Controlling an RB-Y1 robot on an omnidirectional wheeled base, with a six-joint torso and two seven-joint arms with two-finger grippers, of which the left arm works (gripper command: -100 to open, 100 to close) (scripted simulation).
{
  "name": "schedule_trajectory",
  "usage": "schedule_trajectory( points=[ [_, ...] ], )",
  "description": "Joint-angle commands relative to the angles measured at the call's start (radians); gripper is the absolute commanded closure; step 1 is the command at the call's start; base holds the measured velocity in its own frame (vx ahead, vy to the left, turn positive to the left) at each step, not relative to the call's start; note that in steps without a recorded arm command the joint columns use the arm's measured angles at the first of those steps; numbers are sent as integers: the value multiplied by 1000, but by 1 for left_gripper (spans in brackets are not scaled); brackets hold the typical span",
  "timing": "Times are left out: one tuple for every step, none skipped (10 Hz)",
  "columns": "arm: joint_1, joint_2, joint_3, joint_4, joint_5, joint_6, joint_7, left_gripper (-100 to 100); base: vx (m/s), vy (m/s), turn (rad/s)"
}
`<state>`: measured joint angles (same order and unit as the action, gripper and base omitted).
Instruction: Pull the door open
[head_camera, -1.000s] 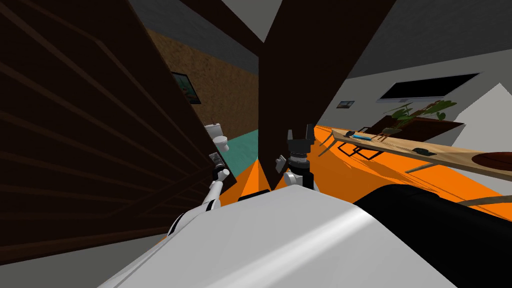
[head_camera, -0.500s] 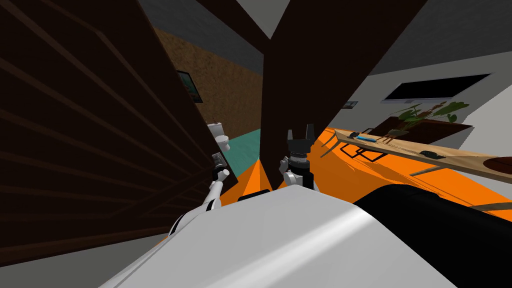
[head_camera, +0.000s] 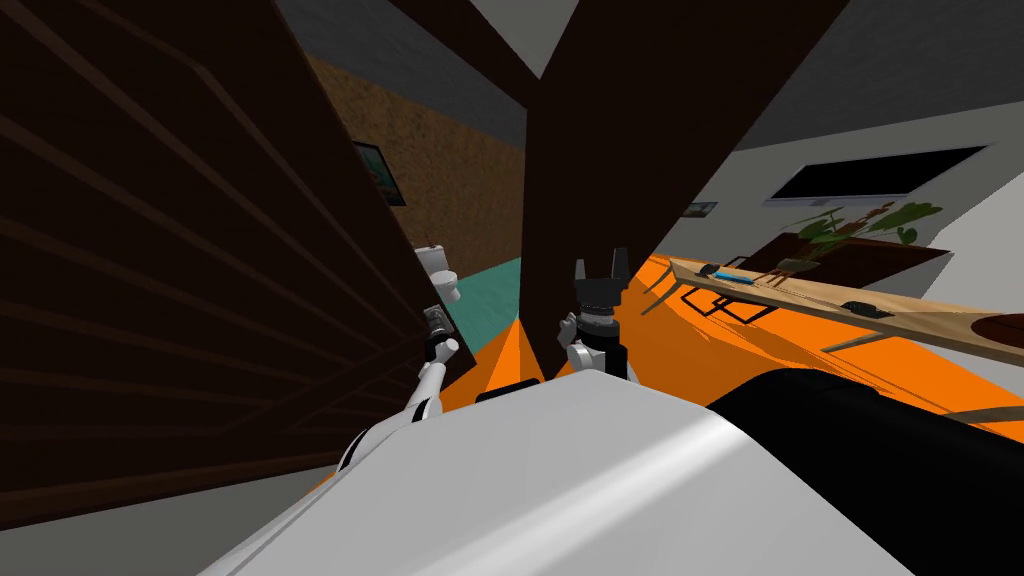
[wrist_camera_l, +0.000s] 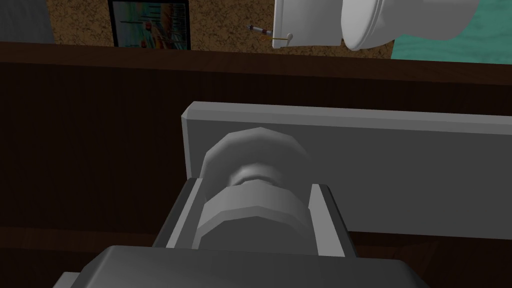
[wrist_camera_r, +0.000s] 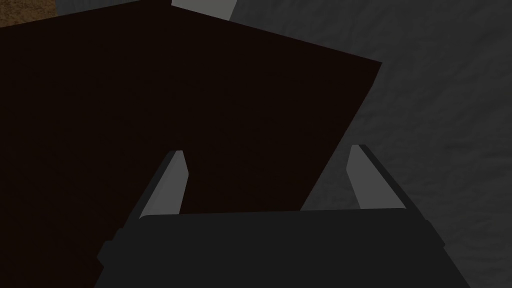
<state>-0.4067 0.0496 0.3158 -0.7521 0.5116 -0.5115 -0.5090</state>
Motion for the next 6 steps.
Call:
schedule_trajectory(
  points=[
    [6, 20, -9, 0, -2, 5, 24, 100, -72, -59, -140],
    [8, 26, -13, 0, -3, 7, 32, 100, -123, -112, -114],
    [12, 42, -20, 1, -5, 11, 51, 100, -120, -106, -92],
    [18, 59, -29, 1, -7, 16, 73, 100, -144, -90, -147],
    [21, 69, -33, 1, -9, 18, 84, 100, -151, -75, -132],
    [27, 88, -43, 2, -11, 24, 109, 100, -154, -86, -123]
  ],
)
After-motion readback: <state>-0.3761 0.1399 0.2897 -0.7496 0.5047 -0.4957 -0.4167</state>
